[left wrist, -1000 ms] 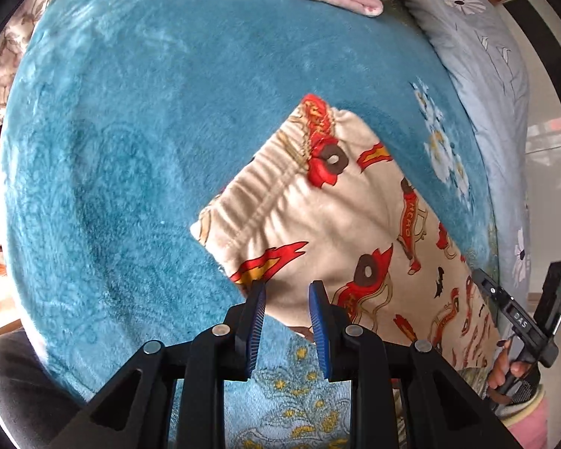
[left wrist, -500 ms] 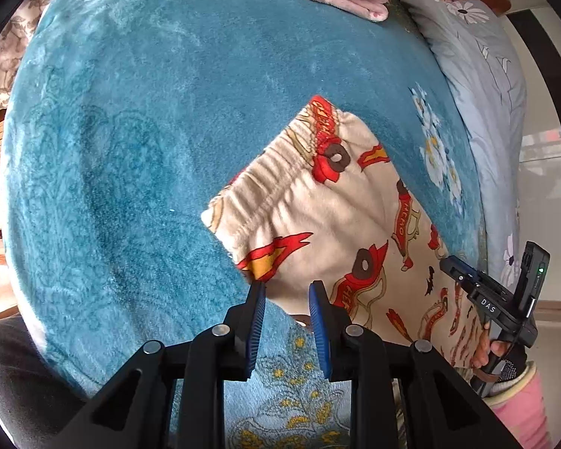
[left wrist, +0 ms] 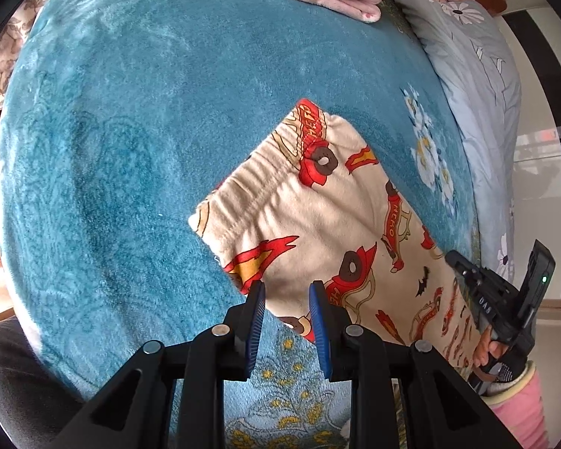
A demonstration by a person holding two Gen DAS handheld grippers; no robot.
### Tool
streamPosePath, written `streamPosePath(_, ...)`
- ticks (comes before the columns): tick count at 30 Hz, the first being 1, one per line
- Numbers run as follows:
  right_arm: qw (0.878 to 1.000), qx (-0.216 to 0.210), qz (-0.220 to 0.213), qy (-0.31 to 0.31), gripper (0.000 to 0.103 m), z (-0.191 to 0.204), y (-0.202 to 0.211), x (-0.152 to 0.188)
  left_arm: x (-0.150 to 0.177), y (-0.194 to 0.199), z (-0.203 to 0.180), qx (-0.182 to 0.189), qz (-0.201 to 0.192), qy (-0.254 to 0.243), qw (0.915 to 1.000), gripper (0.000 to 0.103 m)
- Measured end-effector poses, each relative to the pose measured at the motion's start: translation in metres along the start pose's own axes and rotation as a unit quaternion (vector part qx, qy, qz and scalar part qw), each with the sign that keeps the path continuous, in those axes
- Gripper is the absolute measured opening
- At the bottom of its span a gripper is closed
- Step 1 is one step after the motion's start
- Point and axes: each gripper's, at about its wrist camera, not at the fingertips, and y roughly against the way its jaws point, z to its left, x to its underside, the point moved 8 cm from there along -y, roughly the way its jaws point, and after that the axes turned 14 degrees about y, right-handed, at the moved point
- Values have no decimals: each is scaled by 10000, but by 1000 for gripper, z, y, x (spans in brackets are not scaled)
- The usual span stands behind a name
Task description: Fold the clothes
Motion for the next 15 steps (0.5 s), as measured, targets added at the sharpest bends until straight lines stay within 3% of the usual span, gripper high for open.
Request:
streamPosePath(7,9991,-22,25,-426,1,-20,0,6,2,0,-5,29,29,-13,10000,28)
streamPosePath(10,9937,-14,-242,-1091,1,-48,23,26,2,-1,-7,58,39,-2,10000,28)
streamPosePath(13,9730,-46,-577,-2232,5,-101,54,70,2,-2,-9,87,50,9,9999,28)
streamPosePath(15,9433,251,-753,-3224,21,-136,67,105,2,-3,-10,106,56,16,9999,28)
